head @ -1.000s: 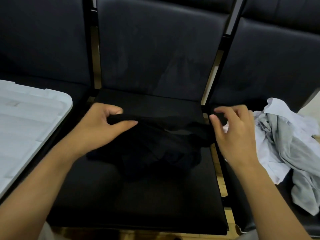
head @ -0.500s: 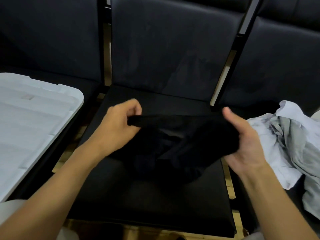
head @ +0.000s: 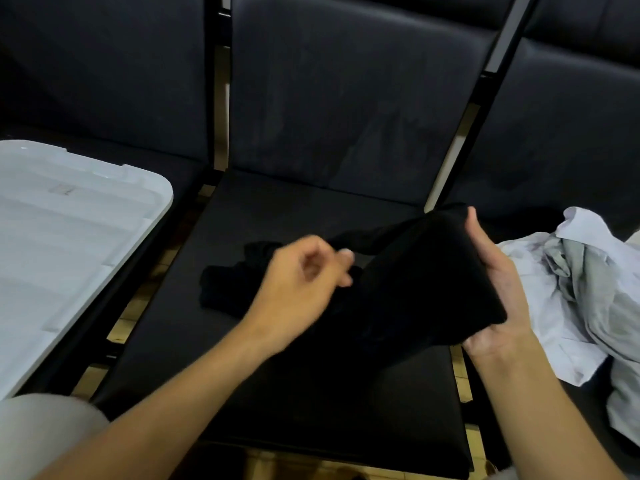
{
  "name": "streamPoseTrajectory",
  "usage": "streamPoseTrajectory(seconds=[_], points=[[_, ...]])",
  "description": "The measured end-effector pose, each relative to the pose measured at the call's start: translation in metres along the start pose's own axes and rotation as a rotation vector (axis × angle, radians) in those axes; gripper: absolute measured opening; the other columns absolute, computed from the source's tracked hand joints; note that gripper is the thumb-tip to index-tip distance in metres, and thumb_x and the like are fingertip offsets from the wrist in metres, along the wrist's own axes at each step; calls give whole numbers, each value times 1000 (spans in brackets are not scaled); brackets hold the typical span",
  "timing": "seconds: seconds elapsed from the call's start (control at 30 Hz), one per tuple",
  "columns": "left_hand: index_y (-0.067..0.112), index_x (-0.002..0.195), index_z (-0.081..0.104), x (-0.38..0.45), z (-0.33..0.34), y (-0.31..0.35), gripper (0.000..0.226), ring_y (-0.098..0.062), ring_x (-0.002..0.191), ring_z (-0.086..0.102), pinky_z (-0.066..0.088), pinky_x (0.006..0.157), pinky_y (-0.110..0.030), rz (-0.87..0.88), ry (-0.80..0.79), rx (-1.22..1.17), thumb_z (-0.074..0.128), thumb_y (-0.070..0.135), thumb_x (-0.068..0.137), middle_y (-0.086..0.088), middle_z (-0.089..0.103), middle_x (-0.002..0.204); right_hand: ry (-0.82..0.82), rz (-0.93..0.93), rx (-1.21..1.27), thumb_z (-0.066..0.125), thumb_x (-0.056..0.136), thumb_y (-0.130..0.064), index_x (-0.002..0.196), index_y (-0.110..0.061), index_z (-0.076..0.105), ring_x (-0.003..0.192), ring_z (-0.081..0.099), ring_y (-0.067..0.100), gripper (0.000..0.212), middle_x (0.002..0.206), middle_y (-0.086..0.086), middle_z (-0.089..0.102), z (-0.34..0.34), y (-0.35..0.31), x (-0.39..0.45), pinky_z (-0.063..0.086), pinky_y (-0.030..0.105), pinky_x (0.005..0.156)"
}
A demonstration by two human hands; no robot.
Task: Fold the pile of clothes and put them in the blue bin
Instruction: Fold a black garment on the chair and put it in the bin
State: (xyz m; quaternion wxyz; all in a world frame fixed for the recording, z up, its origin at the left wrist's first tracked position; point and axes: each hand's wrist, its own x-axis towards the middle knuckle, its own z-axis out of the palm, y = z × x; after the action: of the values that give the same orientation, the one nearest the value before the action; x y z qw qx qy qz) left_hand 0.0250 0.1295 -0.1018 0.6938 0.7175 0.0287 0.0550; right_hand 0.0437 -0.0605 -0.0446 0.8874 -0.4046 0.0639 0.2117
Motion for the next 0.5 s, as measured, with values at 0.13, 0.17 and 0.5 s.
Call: streamPoseTrajectory(seconds=[0.13, 0.17, 0.5], points=[[28, 116, 58, -13, 5, -28, 26, -1, 85, 61, 53, 80, -25, 17, -503, 457, 64, 39, 93, 12, 62, 94, 71, -74, -205, 29, 105, -50, 110, 2, 71, 108, 69, 24, 67, 109, 17, 73, -4, -10, -4, 50, 32, 97], [31, 113, 57, -12, 1, -35, 21, -3, 83, 61, 54, 79, -30, 27, -548, 621, 60, 41, 95, 11, 62, 92, 127, -142, -252, 26, 106, -50, 113, 2, 70, 112, 67, 26, 68, 113, 17, 72, -5, -12, -7, 48, 33, 101], [29, 128, 56, -15, 7, -40, 40, -6, 103, 65, 50, 88, -18, -66, -597, 213, 70, 28, 90, 9, 65, 119, 45, -235, -27, 48, 94, -46, 66, -20, 76, 68, 72, 10, 48, 70, -4, 73, -7, -32, -14, 60, 24, 69]])
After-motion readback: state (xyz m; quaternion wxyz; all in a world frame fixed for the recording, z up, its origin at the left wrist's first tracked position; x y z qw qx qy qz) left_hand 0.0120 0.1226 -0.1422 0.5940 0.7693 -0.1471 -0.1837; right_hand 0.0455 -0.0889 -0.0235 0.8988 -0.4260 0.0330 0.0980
